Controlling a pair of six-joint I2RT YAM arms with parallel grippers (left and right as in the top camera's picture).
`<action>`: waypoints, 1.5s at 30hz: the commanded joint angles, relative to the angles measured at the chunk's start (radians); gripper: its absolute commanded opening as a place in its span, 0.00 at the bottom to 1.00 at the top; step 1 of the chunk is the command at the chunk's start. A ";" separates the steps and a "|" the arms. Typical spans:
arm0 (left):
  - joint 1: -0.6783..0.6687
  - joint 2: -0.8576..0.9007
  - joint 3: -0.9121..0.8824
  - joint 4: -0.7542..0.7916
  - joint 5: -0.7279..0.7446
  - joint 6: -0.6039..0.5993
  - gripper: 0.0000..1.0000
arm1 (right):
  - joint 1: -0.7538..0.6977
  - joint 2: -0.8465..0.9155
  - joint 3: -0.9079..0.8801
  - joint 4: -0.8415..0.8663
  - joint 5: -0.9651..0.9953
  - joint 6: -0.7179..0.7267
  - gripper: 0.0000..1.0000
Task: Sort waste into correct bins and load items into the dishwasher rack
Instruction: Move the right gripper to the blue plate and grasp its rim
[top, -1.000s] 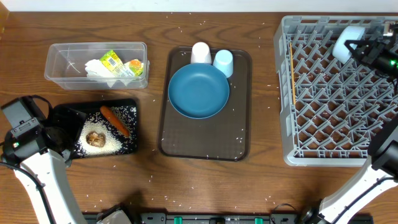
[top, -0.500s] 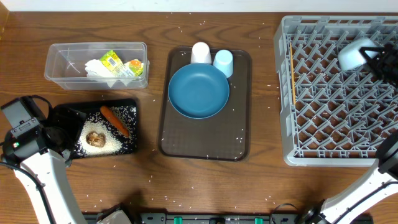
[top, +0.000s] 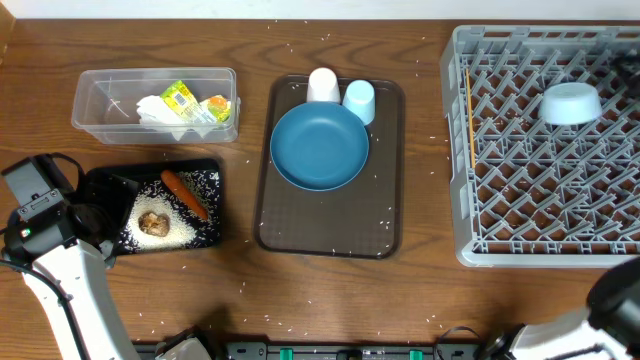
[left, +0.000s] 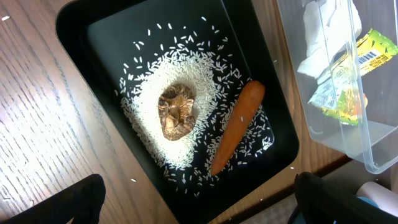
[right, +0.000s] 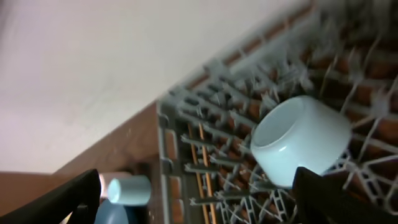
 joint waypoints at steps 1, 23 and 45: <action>0.005 -0.005 -0.006 -0.003 -0.012 -0.004 0.98 | 0.032 -0.106 0.015 0.008 0.048 0.046 0.93; 0.005 -0.005 -0.006 -0.003 -0.012 -0.004 0.98 | 1.150 0.059 0.015 0.001 0.702 -0.158 0.99; 0.005 -0.005 -0.006 -0.003 -0.012 -0.004 0.98 | 1.420 0.433 0.014 -0.018 0.570 -0.305 0.97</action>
